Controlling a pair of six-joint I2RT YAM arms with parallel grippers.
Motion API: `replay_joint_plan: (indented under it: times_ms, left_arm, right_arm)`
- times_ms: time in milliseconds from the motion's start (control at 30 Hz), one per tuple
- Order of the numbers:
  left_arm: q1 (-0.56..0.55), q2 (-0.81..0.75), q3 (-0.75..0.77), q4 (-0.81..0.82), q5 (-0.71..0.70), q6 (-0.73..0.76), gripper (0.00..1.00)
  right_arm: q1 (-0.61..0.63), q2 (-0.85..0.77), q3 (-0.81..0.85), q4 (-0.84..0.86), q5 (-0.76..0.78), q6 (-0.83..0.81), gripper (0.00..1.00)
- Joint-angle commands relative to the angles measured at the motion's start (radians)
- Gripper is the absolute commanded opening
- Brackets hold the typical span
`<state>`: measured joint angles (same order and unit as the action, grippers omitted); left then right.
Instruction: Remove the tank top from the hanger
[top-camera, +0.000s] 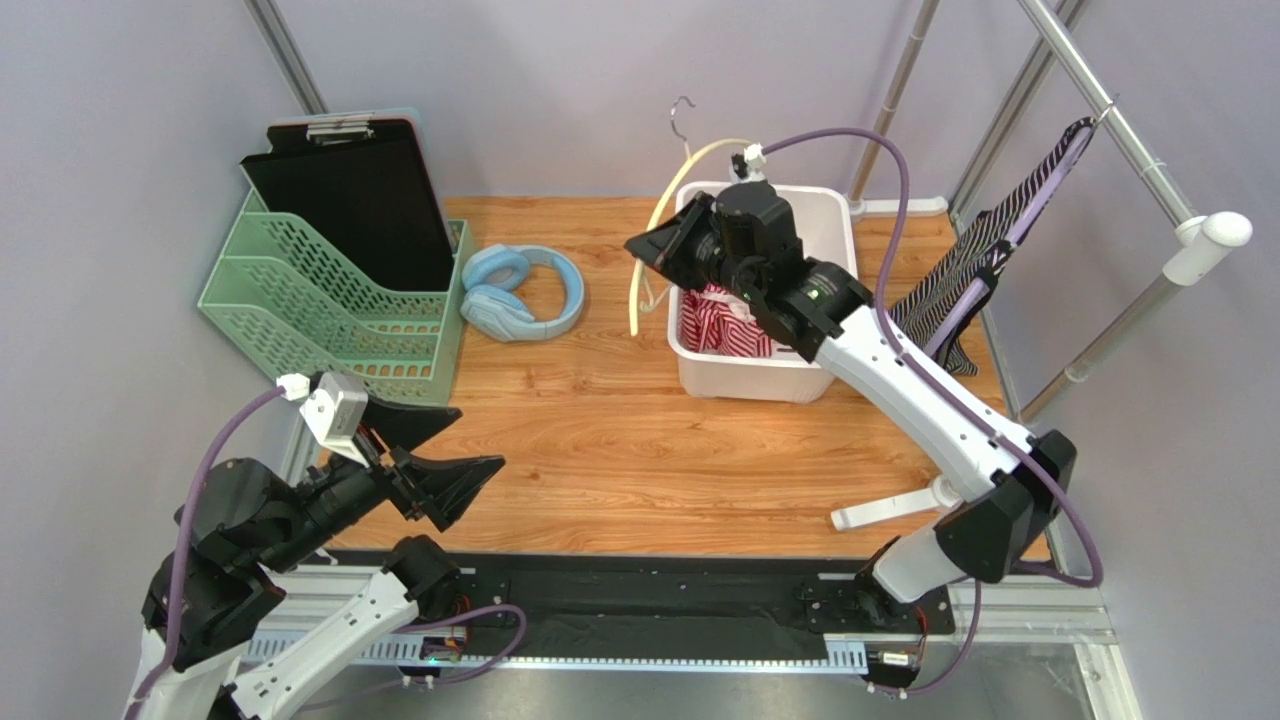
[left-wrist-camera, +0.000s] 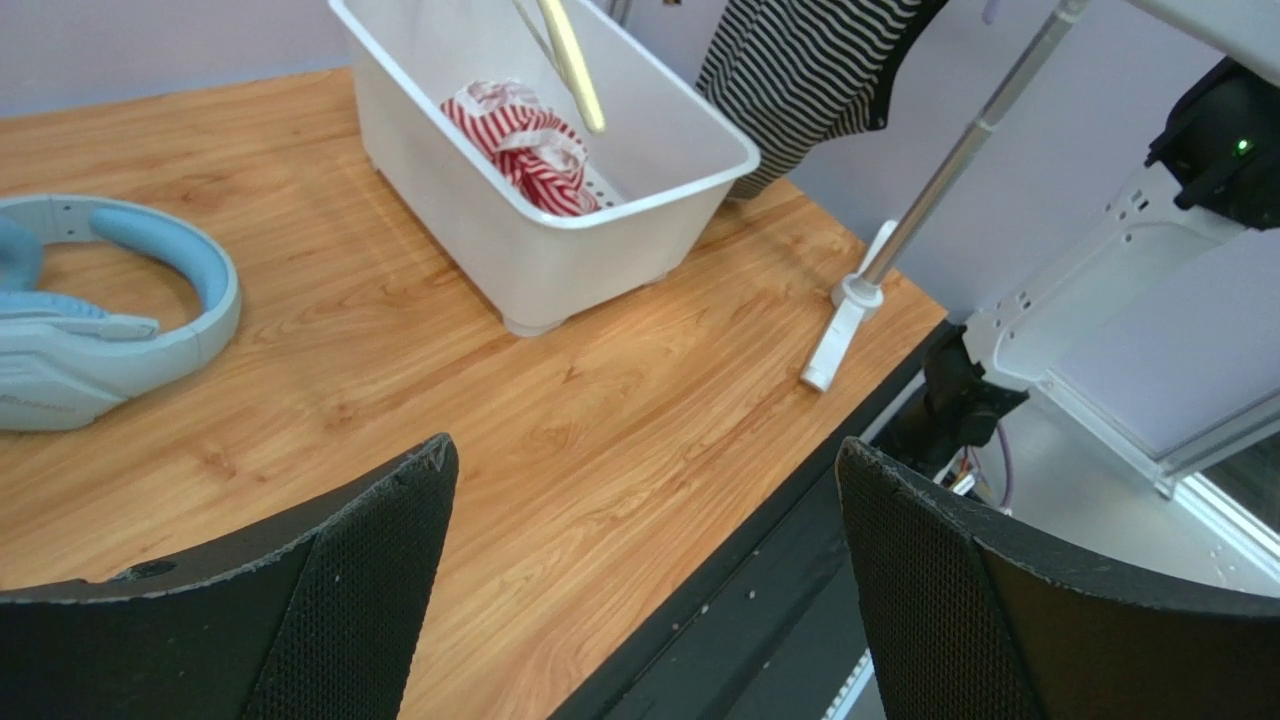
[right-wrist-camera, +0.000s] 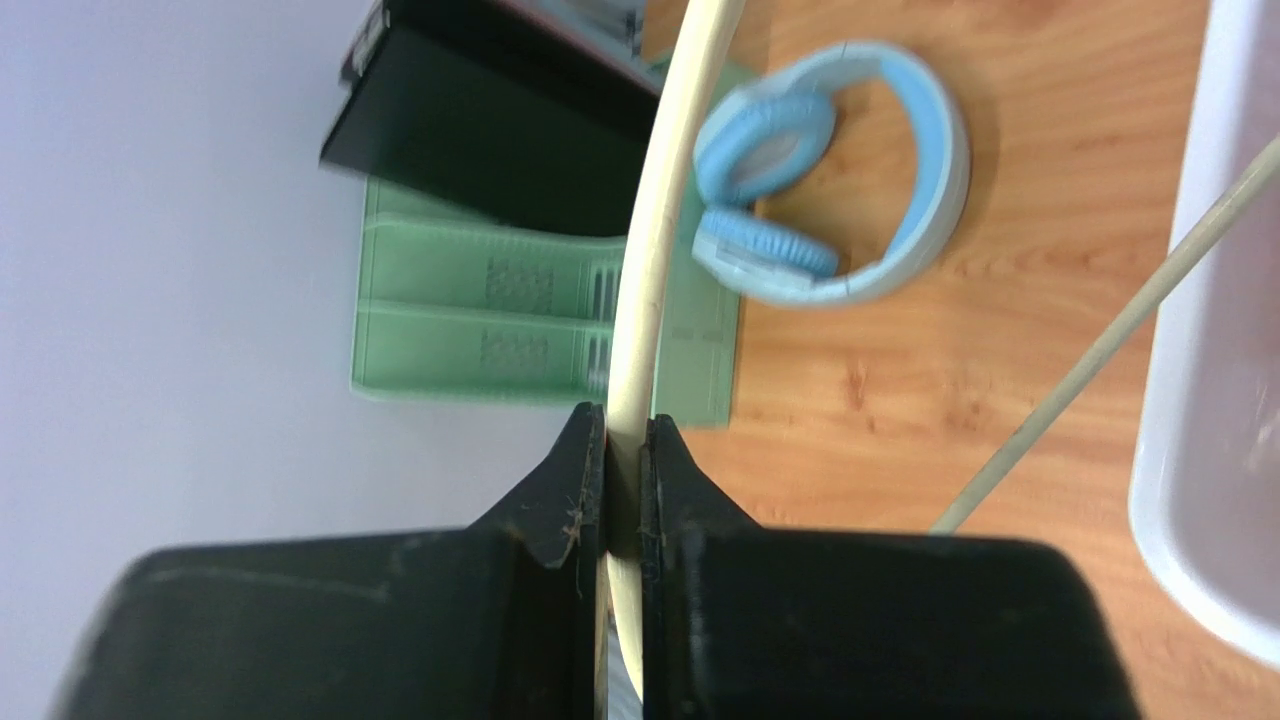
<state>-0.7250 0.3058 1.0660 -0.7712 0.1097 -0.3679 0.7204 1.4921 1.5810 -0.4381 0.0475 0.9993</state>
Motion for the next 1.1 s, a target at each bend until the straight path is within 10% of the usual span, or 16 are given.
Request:
replay_joint_plan:
  times_ms: [0, 433, 1067]
  left_arm:
    - [0.003, -0.007, 0.028, -0.066, -0.033, 0.047, 0.99]
    - [0.002, -0.011, 0.069, -0.148, -0.076, 0.09, 0.99]
    - [0.002, 0.027, 0.08, -0.223, -0.142, 0.147, 0.99]
  right_arm:
    - [-0.004, 0.028, 0.119, 0.192, 0.244, 0.059, 0.0]
    - [-0.029, 0.177, 0.27, 0.349, 0.848, -0.017, 0.0]
    - [-0.18, 0.592, 0.876, 0.465, 0.899, -0.215, 0.0]
